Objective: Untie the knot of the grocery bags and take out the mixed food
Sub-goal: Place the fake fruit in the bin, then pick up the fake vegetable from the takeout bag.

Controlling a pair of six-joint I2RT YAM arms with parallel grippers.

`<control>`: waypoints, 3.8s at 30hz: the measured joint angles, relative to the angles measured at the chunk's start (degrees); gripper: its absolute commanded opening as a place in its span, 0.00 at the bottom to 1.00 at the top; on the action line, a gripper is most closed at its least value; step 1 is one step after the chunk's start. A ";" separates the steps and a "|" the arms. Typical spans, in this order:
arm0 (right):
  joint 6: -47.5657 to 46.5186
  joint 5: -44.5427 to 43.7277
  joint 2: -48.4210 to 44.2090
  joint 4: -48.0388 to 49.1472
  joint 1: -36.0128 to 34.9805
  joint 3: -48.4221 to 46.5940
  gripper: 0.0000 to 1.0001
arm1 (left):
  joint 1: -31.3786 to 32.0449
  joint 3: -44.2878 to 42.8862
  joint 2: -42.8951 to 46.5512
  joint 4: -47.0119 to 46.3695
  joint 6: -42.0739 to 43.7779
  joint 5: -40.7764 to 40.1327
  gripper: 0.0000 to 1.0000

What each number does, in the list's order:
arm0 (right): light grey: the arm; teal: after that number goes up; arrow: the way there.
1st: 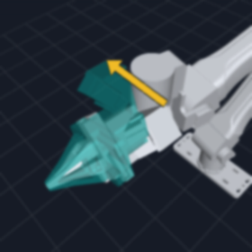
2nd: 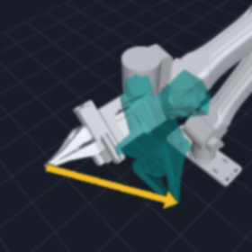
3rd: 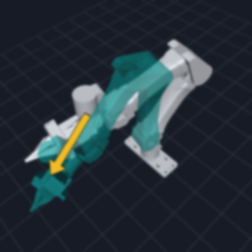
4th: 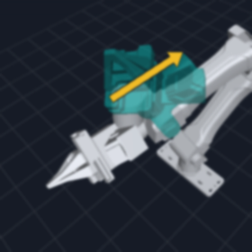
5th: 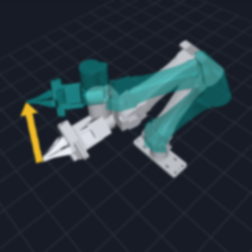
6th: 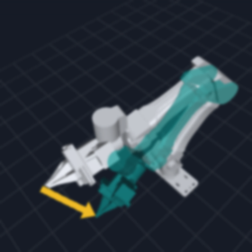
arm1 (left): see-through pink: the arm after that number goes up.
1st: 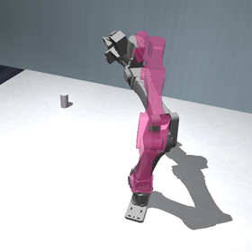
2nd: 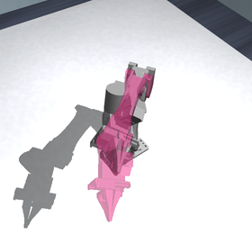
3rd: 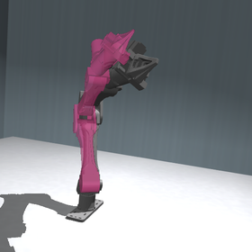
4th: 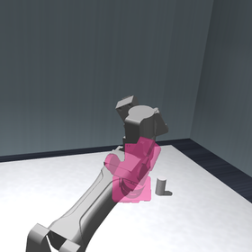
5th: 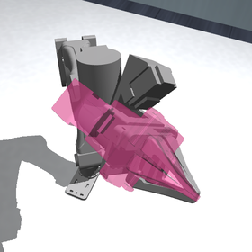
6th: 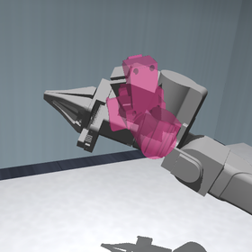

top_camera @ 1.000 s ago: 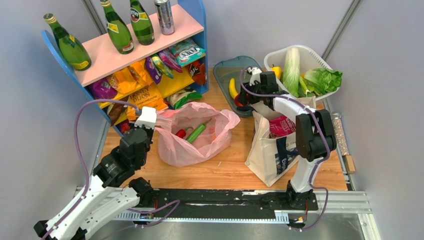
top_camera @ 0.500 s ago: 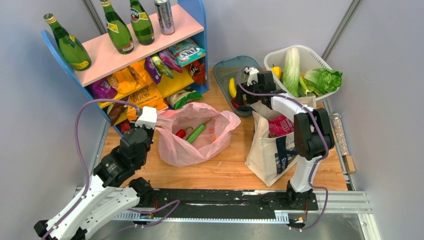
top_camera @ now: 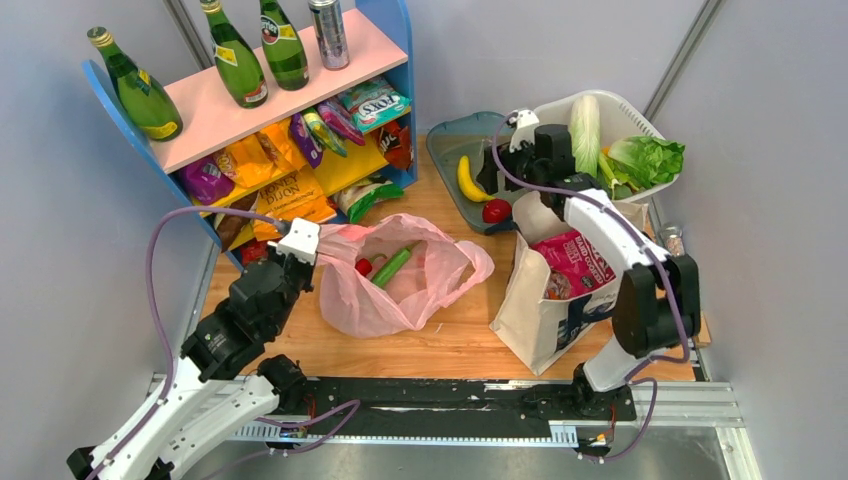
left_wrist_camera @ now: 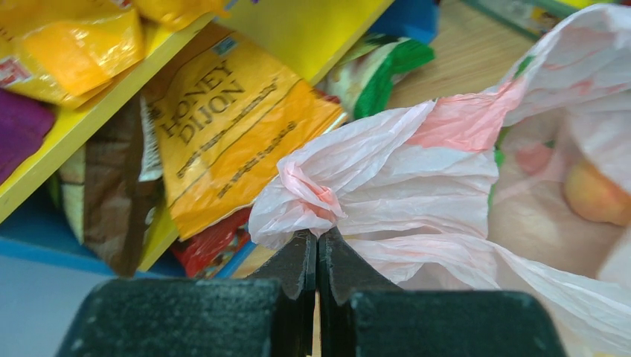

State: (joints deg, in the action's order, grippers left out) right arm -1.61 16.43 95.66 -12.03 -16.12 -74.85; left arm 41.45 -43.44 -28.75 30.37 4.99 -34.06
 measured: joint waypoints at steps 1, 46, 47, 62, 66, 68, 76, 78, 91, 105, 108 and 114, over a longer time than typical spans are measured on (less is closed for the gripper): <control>0.00 -0.31 -1.64 -0.02 -0.11 0.00 0.82 | 0.00 0.04 0.42 -0.20 0.26 1.51 0.00; 31.93 -10.60 -6.16 21.22 -48.54 28.15 0.56 | 0.00 -3.56 -0.87 0.17 1.25 22.34 0.83; 31.93 -10.60 -6.19 21.38 -48.59 28.44 0.55 | 0.00 -5.75 -1.60 0.76 0.83 23.10 0.85; 32.09 -13.03 -13.25 22.03 -48.59 37.24 0.62 | -0.04 -20.79 -26.99 1.79 0.81 43.98 1.00; 32.63 -14.03 -16.04 22.69 -48.59 39.30 0.66 | -0.04 -20.33 -31.58 2.08 1.75 47.63 1.00; 32.89 -14.51 -16.68 22.67 -48.59 40.13 0.67 | -0.02 -20.33 -32.92 2.12 2.38 48.13 1.00; 33.53 -16.20 -17.20 22.62 -48.57 41.24 0.73 | -0.04 -18.73 -34.56 2.38 5.38 42.21 0.98; 33.70 -16.94 -17.20 22.56 -48.26 41.24 0.76 | -0.02 -18.01 -34.53 2.38 5.57 41.42 0.89; 30.88 -25.94 -16.41 18.01 -37.94 37.75 0.62 | -0.02 -16.37 -36.35 4.15 0.57 35.39 0.00; 26.75 -25.22 -25.70 11.91 -34.03 33.97 0.55 | -0.02 -9.75 -24.33 1.38 -10.40 36.24 0.00; 29.31 -22.82 -30.32 12.94 -36.04 33.97 0.53 | -0.02 -9.29 -25.66 1.44 -11.13 35.78 0.00; 34.21 -17.05 -26.77 18.32 -39.08 33.48 0.51 | -0.02 -9.25 -26.67 1.31 -11.58 34.95 0.00</control>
State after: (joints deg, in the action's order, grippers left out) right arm 32.60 -0.62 68.88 6.28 -55.20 -41.36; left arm 41.43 -52.69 -55.42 31.68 -6.59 0.89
